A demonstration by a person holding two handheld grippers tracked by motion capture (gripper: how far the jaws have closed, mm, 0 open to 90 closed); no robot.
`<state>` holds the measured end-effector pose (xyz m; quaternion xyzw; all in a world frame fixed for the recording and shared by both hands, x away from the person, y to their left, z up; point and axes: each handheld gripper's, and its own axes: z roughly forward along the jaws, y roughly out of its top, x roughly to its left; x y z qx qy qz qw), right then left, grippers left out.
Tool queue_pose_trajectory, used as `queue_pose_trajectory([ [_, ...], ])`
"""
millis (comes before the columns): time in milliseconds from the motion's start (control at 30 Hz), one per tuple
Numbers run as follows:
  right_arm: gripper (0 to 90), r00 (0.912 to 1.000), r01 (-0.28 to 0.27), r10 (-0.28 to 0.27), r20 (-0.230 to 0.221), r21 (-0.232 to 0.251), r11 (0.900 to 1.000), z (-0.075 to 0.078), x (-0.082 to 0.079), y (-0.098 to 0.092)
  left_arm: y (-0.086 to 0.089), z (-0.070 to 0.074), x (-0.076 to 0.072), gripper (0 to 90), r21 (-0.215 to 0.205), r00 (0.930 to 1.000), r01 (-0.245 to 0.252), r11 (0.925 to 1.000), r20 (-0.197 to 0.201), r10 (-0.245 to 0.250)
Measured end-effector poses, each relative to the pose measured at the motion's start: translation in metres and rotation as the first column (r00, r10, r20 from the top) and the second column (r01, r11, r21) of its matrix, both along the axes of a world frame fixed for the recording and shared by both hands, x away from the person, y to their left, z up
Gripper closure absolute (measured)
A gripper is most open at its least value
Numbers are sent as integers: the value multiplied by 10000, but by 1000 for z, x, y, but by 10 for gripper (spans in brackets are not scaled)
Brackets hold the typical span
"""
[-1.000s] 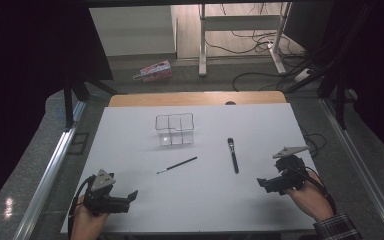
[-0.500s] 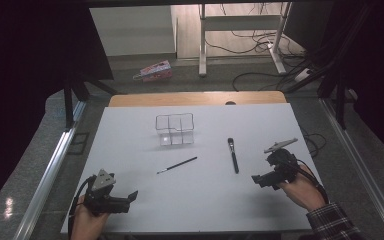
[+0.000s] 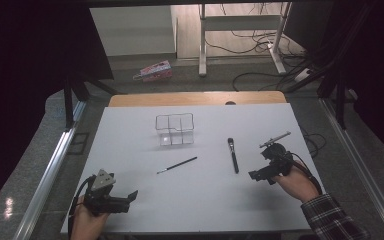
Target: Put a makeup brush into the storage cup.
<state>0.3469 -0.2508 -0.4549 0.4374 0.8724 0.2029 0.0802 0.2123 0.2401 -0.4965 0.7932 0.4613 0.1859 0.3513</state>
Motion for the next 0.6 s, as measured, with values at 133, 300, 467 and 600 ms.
queue_pose_trajectory([
  [133, 6, 10000, -3, 3, -47, -26, 10000, -1, 3, 5, 0, 0, 0, 0, 12, 10000, 4, 10000, -8, -4],
  [300, 6, 10000, -8, 8, -75, -105, 9999, 1, 8, 12, 0, 0, 0, 0, 41, 10000, 28, 10000, 19, -28],
  [467, 6, 10000, -8, 7, -96, -115, 9999, 2, 14, 21, 0, 0, 0, 0, 48, 10000, 34, 10000, 51, -34],
  [600, 6, 9998, -39, 35, -175, -245, 9997, 3, 18, 28, -1, 0, 0, 0, 66, 10000, 43, 10000, 50, -43],
])
